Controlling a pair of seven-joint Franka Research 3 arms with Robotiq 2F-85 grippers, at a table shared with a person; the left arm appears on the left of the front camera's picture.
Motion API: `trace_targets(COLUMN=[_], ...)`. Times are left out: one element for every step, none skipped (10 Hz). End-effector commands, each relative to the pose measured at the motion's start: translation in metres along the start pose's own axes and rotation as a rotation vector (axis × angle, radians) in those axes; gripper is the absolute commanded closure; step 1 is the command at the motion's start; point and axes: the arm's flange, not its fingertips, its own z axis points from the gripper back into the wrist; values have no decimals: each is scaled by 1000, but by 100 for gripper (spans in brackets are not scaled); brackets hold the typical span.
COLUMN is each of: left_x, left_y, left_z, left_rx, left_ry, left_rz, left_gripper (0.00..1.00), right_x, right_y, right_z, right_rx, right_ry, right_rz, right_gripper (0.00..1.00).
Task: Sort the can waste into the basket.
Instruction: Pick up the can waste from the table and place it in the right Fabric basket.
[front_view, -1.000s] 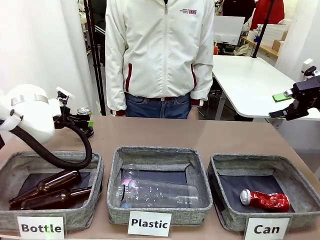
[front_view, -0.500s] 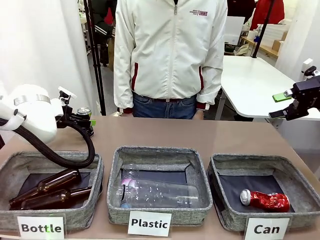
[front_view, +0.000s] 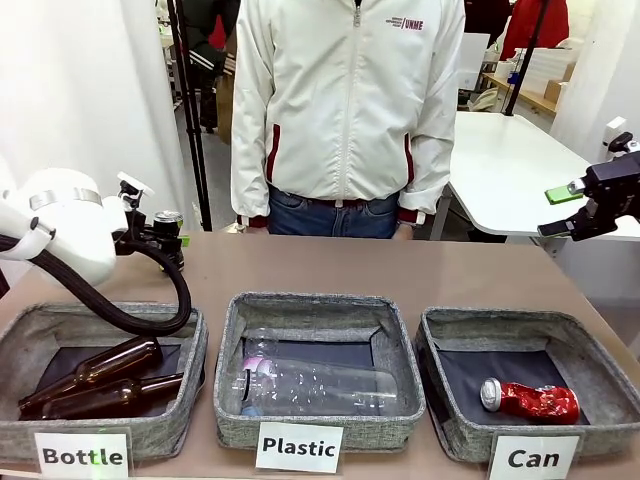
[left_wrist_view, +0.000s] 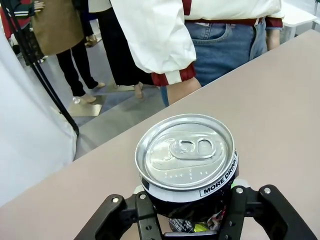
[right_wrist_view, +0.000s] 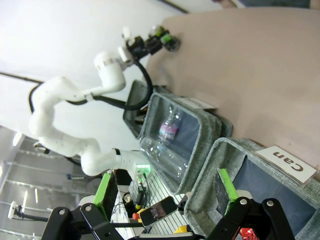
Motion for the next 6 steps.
trace_targets(left_x=[-4, -4, -3, -1, 4, 9], left_y=[-1, 0, 0, 1, 2, 3], left_z=[-1, 0, 2, 6, 12, 22], left_rx=[29, 28, 26, 23, 21, -3], left_ry=[-37, -42, -46, -54, -67, -73], left_rz=[-18, -12, -7, -4, -7, -3], left_gripper=[95, 100, 100, 100, 100, 100], right_x=[-1, -1, -1, -1, -1, -1], right_y=[2, 2, 2, 2, 2, 2], right_z=[3, 3, 3, 3, 3, 3], right_rx=[4, 4, 4, 4, 4, 4], right_ry=[7, 7, 7, 7, 7, 7], right_rz=[20, 20, 20, 20, 20, 20], right_gripper=[0, 0, 0, 0, 0, 0])
